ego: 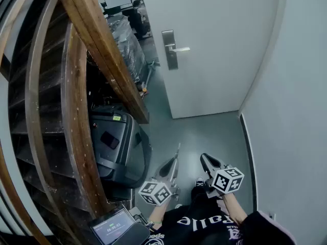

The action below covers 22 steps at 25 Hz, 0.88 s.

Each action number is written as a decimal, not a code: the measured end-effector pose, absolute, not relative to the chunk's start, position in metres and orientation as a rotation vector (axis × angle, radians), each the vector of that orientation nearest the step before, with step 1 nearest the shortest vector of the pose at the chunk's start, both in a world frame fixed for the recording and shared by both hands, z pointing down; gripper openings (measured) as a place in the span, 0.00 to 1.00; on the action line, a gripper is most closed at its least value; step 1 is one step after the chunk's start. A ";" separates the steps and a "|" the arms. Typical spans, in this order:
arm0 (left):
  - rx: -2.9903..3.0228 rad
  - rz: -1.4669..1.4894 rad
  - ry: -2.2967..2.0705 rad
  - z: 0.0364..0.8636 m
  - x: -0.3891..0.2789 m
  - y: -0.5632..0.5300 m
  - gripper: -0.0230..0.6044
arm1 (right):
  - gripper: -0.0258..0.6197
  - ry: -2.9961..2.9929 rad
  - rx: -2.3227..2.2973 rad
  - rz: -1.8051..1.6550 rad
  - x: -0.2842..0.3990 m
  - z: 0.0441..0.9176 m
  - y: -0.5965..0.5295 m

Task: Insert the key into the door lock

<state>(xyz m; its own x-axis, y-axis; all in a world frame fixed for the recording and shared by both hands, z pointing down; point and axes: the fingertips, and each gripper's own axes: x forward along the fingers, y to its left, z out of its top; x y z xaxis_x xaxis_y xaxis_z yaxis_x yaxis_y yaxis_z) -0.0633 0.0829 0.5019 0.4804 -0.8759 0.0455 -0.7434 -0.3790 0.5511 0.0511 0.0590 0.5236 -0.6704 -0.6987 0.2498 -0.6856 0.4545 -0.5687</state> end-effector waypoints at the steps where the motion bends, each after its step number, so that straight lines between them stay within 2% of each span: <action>1: 2.227 -0.352 -1.332 0.499 -0.055 0.070 0.07 | 0.09 2.670 -1.259 -1.023 0.055 0.522 0.046; 10: 2.202 -0.395 -1.358 0.489 -0.012 -0.014 0.07 | 0.09 2.757 -1.154 -1.001 0.077 0.519 -0.047; 22: 2.060 -0.450 -1.419 0.503 -0.048 -0.116 0.07 | 0.09 2.747 -1.105 -1.088 0.069 0.533 -0.135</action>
<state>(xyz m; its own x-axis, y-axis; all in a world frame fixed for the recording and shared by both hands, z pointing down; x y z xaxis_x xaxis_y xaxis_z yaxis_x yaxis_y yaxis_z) -0.0476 -0.1158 0.5034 0.3741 -0.9258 0.0536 -0.7259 -0.2563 0.6383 0.0693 -0.1350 0.5330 -0.7543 -0.6057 0.2531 -0.6148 0.5164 -0.5961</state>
